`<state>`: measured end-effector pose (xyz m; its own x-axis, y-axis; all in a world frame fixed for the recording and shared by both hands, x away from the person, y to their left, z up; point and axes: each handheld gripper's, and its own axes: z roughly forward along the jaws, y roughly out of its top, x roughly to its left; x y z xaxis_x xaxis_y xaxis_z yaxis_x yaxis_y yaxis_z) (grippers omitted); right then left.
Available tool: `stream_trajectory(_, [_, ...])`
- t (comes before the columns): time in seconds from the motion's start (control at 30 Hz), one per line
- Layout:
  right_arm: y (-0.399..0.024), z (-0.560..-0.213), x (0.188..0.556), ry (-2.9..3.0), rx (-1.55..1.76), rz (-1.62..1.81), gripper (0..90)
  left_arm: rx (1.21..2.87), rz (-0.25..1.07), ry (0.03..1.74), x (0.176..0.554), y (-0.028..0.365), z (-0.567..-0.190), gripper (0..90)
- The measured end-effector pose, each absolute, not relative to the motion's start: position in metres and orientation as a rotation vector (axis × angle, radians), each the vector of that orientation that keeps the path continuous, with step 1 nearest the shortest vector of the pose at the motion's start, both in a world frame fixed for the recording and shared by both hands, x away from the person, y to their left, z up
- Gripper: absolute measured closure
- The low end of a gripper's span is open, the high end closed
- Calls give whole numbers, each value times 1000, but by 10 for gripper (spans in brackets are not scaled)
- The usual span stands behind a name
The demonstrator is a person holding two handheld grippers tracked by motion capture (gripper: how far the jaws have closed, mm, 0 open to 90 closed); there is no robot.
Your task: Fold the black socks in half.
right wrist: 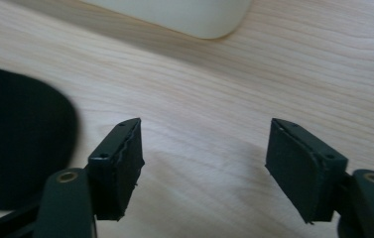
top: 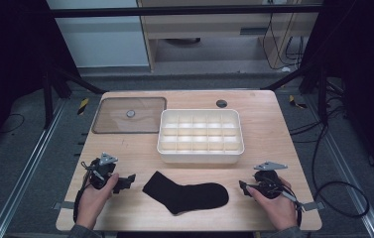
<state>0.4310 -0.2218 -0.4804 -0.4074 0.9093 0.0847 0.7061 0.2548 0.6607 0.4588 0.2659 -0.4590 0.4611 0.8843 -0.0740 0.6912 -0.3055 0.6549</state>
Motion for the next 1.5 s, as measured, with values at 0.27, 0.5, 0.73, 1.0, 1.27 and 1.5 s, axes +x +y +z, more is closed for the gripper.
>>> stream_trajectory(0.27, [-213,-451,434,2331,1501,899,468,2172,277,1275,457,246,-436,76])
stream_trajectory(0.5, [-189,-445,435,2459,1458,902,599,2274,261,1201,452,225,-434,108])
stream_trajectory(0.73, [-171,-453,436,2505,1442,908,674,2317,252,1167,453,211,-439,176])
stream_trajectory(1.0, [-156,-463,440,2533,1457,888,635,2351,241,1161,456,207,-444,213])
stream_trajectory(1.27, [-155,-473,441,2545,1488,872,613,2366,232,1155,456,204,-447,245])
stream_trajectory(1.5, [-151,-478,439,2565,1482,854,693,2360,229,1149,455,203,-448,276])
